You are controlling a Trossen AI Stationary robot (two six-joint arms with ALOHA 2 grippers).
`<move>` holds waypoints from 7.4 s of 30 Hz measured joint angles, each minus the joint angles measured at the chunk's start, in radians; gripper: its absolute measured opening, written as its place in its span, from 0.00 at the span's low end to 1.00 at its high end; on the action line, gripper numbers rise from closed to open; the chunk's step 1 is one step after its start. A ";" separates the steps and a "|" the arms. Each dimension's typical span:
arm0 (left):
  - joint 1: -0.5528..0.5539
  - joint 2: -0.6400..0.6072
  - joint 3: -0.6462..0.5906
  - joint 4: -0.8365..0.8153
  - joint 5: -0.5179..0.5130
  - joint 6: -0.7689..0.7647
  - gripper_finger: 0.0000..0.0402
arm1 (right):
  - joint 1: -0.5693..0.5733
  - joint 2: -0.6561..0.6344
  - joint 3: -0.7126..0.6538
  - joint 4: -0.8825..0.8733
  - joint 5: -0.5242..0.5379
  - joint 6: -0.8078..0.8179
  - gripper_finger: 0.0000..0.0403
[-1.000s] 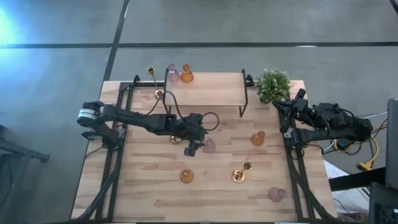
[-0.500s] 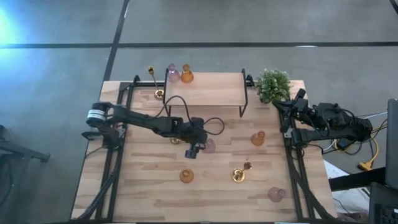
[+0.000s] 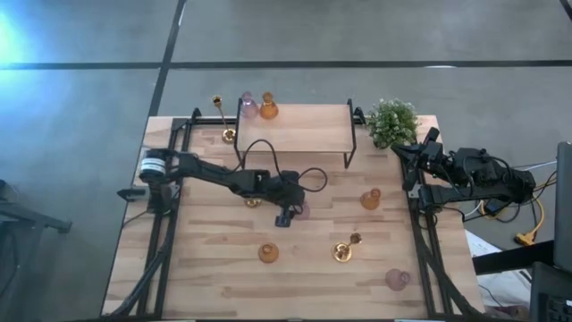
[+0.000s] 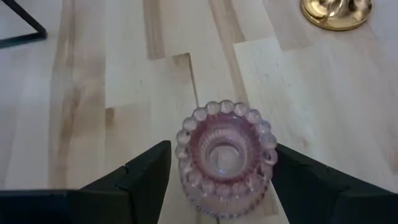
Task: Pick & Place candle stick holders
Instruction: Put the top purple glass candle holder on the shelf aligned with the other glass candle holders
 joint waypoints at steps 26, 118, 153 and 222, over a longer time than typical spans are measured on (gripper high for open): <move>0.007 0.044 -0.001 0.096 0.037 -0.030 0.38 | 0.000 0.000 0.000 0.000 0.000 0.000 0.02; 0.487 0.101 0.621 -0.385 -0.532 -0.385 0.38 | 0.000 0.000 0.000 0.000 0.000 0.000 0.02; 0.487 0.101 0.606 -0.348 -0.536 -0.373 0.41 | 0.000 0.000 0.000 0.000 0.000 0.000 0.02; 0.486 0.101 0.604 -0.348 -0.549 -0.358 0.41 | 0.000 0.000 0.000 0.000 0.000 0.000 0.02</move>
